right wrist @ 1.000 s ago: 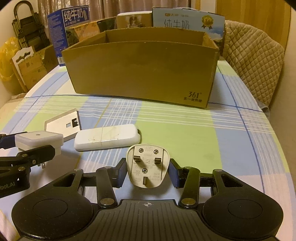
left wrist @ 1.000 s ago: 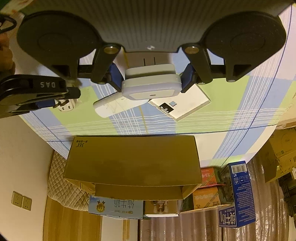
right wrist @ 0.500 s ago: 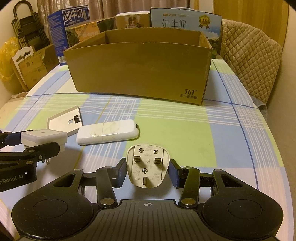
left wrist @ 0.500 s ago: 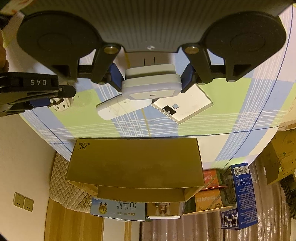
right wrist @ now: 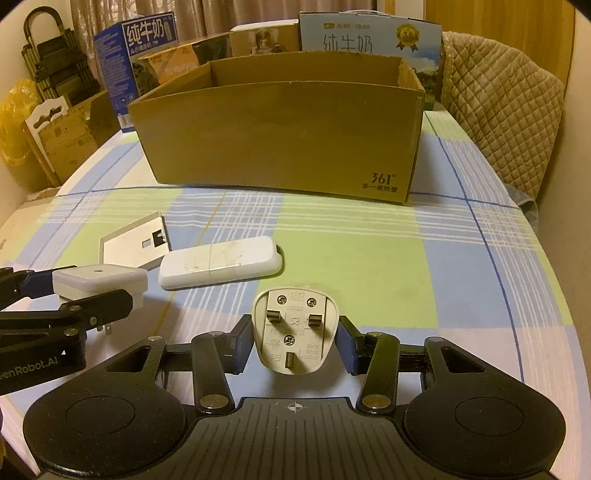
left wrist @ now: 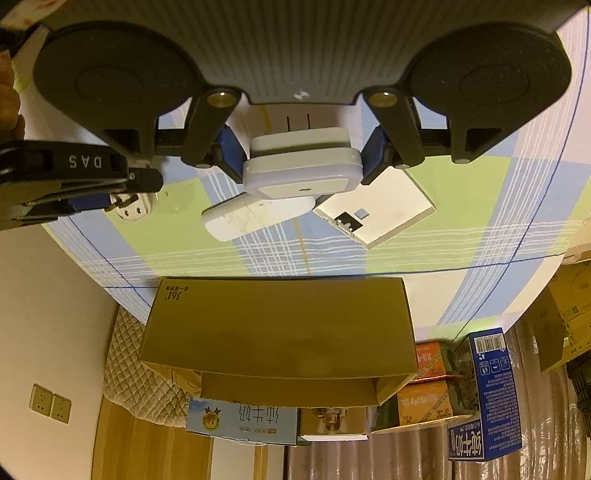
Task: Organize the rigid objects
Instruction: 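Carry the adapter and the plug with both tools over the cardboard box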
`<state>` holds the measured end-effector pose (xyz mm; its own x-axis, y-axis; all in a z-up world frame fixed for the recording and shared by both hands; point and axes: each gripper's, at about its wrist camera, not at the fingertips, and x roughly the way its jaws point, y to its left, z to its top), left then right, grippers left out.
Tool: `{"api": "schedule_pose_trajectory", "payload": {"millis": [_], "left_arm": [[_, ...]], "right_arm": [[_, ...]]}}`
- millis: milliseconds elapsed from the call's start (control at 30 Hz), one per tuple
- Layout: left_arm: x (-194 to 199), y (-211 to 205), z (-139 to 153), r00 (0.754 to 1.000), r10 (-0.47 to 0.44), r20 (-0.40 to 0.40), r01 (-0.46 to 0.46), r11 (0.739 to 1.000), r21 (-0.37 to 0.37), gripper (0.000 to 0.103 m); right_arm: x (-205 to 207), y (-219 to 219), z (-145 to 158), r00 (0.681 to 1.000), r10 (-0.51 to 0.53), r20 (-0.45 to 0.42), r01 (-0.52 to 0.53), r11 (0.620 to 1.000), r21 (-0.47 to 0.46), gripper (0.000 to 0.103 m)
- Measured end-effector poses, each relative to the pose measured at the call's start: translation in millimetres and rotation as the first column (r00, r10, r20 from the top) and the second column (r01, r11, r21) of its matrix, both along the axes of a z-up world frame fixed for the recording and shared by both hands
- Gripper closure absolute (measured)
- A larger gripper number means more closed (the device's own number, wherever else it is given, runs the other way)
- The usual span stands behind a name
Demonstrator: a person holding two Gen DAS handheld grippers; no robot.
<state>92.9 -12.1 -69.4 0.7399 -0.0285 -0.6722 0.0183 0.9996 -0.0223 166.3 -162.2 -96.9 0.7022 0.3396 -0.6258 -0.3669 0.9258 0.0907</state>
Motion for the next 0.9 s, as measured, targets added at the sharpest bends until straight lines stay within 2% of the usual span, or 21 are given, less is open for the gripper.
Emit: {"api": "schedule_pose_trajectory", "payload": {"millis": [400, 533, 733, 900], "left_arm": [[1.5, 5.2, 56.1, 1.000, 0.018, -0.001, -0.018, 1.000, -0.008, 0.042], [3.0, 4.3, 69.9, 1.000, 0.019, -0.010, -0.019, 1.000, -0.005, 0.042], [6.2, -1.1, 84.8, 1.000, 0.014, 0.001, -0.014, 1.000, -0.004, 0.042], [9.9, -5.2, 88.8, 1.000, 0.006, -0.003, -0.006, 1.000, -0.008, 0.042]], "right_arm": [[-15.3, -13.9, 39.2, 0.999, -0.039, -0.005, 0.039, 0.998, 0.058, 0.059], [-16.4, -14.0, 60.2, 1.000, -0.011, 0.014, 0.010, 0.997, 0.074, 0.059], [-17.4, -10.5, 86.3, 0.999, 0.020, 0.045, -0.022, 0.999, 0.048, 0.059], [-19.0, -8.1, 93.2, 0.997, 0.051, 0.060, -0.052, 0.999, 0.014, 0.059]]}}
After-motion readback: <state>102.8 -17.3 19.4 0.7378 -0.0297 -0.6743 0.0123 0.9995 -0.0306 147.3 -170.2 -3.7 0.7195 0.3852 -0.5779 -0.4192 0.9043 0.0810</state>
